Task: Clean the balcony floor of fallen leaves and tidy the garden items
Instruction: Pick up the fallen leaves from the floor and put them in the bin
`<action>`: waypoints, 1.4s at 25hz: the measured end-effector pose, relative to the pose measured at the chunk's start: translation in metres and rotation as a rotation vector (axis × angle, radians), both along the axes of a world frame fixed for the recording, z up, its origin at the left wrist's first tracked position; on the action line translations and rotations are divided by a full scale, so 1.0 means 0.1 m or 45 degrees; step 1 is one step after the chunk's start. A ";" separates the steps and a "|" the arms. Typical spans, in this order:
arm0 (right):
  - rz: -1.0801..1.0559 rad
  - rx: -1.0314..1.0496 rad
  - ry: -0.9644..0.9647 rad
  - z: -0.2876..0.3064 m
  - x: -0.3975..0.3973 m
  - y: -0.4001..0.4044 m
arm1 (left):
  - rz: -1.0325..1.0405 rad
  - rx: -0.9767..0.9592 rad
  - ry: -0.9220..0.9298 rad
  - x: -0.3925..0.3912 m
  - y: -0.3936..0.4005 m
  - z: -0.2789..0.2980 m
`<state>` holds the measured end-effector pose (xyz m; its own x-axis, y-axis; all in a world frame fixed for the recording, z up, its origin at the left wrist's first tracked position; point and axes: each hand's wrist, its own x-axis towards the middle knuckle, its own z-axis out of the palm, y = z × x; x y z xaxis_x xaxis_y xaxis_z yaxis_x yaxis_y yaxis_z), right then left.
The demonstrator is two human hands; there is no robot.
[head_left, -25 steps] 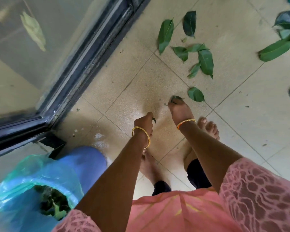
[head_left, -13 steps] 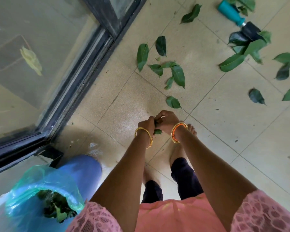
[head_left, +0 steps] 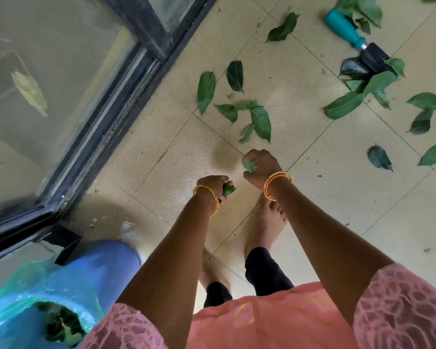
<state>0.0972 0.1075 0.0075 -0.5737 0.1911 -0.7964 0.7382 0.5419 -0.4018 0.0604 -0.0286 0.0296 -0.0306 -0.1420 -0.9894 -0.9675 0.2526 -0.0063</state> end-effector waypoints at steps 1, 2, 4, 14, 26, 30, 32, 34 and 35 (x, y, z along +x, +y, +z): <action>0.259 0.099 0.045 -0.10 0.00 0.04 | 0.016 0.024 0.000 -0.03 -0.01 -0.03; 0.457 0.134 0.089 -0.18 -0.02 0.06 | 0.012 0.041 0.013 -0.04 -0.02 -0.07; 0.723 0.181 0.167 -0.33 -0.11 0.06 | -0.042 0.066 0.054 -0.09 -0.05 -0.11; 0.802 0.364 0.328 -0.62 -0.01 0.13 | -0.059 -0.021 0.016 -0.18 -0.16 -0.32; -0.627 -0.604 -0.118 0.04 -0.12 -0.01 | -0.126 -0.175 0.329 -0.05 0.26 0.04; -0.795 -0.554 -0.165 0.43 -0.31 -0.04 | -0.130 -0.188 0.282 -0.23 0.42 0.36; -0.885 -0.729 -0.163 0.61 -0.41 -0.01 | -0.087 -0.199 0.258 -0.35 0.46 0.48; -0.714 -0.665 -0.083 0.67 -0.50 0.04 | -0.054 -0.173 0.245 -0.49 0.49 0.56; -0.576 -0.548 -0.037 0.69 -0.55 0.08 | -0.050 -0.171 0.251 -0.55 0.50 0.56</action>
<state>0.0423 0.1150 0.0763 -0.4876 0.0685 -0.8704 0.8708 -0.0333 -0.4905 0.0053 0.0210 0.0859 -0.2291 -0.2671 -0.9360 -0.9430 0.2994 0.1454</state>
